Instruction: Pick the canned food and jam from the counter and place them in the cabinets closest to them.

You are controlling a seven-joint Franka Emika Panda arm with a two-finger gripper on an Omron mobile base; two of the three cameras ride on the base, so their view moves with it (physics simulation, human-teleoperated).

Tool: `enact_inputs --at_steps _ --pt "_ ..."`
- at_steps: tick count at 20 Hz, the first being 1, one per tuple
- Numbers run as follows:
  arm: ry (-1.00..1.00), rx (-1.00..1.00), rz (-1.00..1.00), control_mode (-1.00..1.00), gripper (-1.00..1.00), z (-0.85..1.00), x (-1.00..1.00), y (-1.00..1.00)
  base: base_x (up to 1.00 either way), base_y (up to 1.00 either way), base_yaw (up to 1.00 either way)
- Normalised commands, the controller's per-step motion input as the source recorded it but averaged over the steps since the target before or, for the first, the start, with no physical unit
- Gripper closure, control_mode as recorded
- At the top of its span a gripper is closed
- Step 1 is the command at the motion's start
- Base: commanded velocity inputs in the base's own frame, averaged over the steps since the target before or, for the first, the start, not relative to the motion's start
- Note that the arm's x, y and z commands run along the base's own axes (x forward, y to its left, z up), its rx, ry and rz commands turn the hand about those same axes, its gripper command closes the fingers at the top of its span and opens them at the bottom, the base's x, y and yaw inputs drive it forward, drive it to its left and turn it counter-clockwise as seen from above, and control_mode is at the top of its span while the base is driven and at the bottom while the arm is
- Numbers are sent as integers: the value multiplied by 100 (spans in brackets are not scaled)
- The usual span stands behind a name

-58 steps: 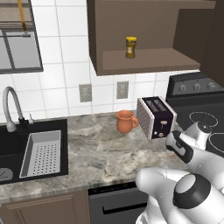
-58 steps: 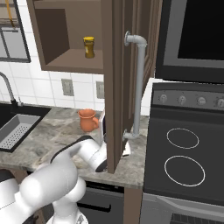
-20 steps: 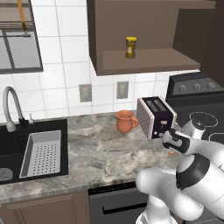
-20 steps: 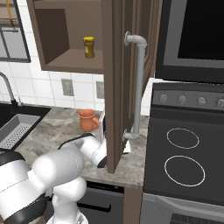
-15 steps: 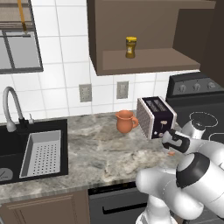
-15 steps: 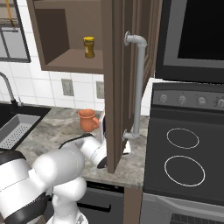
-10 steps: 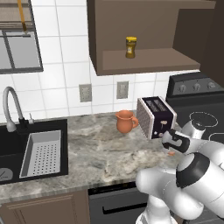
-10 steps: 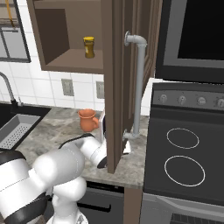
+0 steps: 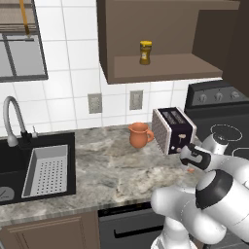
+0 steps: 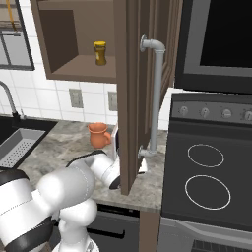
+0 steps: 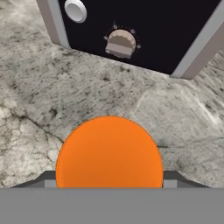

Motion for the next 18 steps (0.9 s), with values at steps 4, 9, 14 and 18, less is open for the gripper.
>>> enact_inputs --at_steps 4,9,14,18 --pt "0 0 0 -100 100 1 0 0 0 0 0" --pt "0 1 -2 -100 100 25 0 0 0 0 0" --pt "0 2 -2 -100 100 43 0 0 0 0 0" --pt "0 2 -2 -100 100 48 0 1 0 0 0"
